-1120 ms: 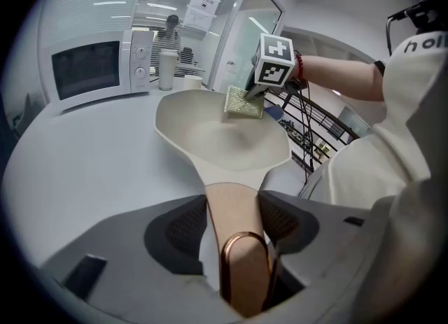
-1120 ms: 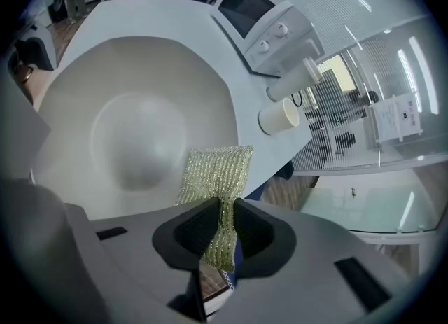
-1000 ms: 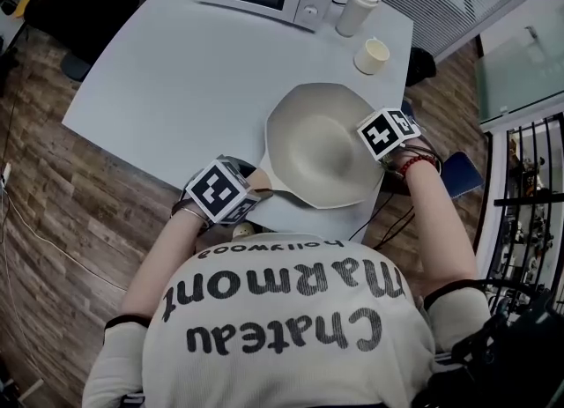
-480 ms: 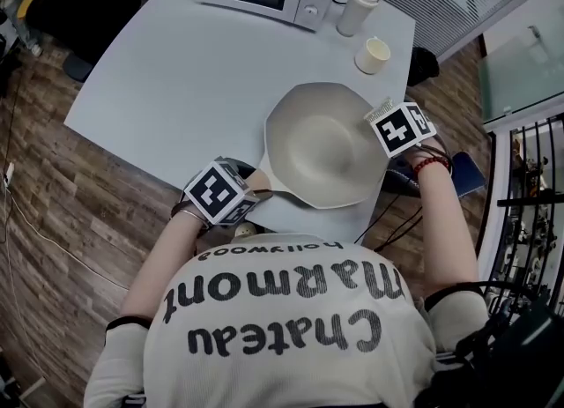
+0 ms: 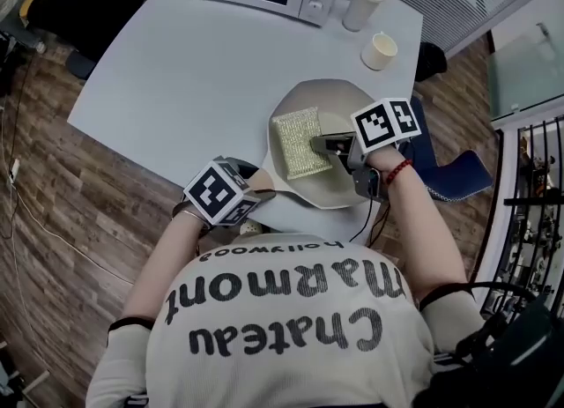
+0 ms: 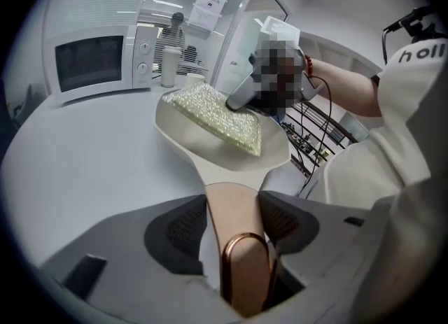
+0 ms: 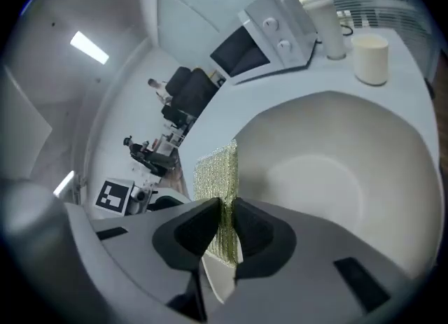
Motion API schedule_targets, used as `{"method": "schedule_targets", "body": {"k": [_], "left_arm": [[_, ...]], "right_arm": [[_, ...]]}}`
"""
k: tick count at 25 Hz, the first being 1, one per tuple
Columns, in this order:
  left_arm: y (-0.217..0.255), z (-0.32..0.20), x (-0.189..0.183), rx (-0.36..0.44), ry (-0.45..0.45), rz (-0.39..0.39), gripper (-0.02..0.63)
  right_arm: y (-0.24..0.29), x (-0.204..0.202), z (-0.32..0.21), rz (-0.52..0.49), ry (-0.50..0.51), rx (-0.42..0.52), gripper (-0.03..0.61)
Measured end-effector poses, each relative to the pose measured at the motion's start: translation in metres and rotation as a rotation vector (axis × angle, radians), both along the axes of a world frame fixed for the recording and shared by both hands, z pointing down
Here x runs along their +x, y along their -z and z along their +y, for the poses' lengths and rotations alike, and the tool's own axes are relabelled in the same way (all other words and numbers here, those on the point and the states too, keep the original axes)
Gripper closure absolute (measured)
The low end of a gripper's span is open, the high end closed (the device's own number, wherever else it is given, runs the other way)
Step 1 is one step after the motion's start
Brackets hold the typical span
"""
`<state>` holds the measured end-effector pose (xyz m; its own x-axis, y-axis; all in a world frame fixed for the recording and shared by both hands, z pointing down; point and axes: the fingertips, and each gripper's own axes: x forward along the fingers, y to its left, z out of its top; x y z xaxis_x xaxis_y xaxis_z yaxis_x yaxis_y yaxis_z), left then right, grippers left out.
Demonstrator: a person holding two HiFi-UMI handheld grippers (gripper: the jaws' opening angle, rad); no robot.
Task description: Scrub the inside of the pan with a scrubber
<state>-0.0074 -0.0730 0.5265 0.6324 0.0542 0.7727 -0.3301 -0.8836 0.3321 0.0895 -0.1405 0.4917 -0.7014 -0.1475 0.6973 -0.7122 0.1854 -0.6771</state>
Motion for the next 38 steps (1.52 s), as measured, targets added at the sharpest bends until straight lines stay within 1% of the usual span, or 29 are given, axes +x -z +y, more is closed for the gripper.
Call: {"method": "schedule_targets", "body": {"k": [1, 4, 9, 16, 21, 23, 27, 30, 32, 34, 38], "left_arm": [[0.000, 0.001, 0.000, 0.000, 0.000, 0.000, 0.379], [0.000, 0.001, -0.001, 0.004, -0.002, -0.002, 0.379], [0.000, 0.003, -0.001, 0.006, 0.002, -0.009, 0.380], [0.001, 0.001, 0.000, 0.013, 0.009, -0.011, 0.383], [0.001, 0.001, 0.001, 0.017, 0.015, -0.012, 0.382], [0.000, 0.001, 0.001, 0.017, 0.018, -0.012, 0.382], [-0.002, 0.002, 0.000, 0.016, 0.019, -0.012, 0.382], [-0.003, 0.001, 0.000, 0.017, 0.016, -0.013, 0.380], [-0.003, 0.001, 0.000, 0.013, 0.017, -0.015, 0.379], [-0.003, 0.001, 0.001, 0.007, 0.019, -0.018, 0.377], [-0.003, 0.000, 0.002, 0.005, 0.020, -0.016, 0.374]], "right_arm": [[-0.007, -0.006, 0.005, -0.006, 0.012, -0.024, 0.511], [-0.029, -0.015, 0.016, 0.037, 0.060, -0.074, 0.511], [-0.053, -0.024, 0.028, 0.093, 0.109, -0.118, 0.511], [-0.076, -0.032, 0.046, 0.190, 0.219, -0.141, 0.511], [-0.085, -0.027, 0.057, 0.256, 0.288, -0.137, 0.511], [-0.089, -0.019, 0.062, 0.305, 0.327, -0.137, 0.511], [-0.102, 0.006, 0.069, 0.497, 0.425, -0.102, 0.511], [-0.104, 0.016, 0.069, 0.602, 0.475, -0.079, 0.511], [-0.104, 0.024, 0.073, 0.667, 0.510, -0.081, 0.511], [-0.105, 0.028, 0.079, 0.699, 0.530, -0.092, 0.511], [-0.108, 0.041, 0.077, 0.718, 0.518, -0.090, 0.511]]}}
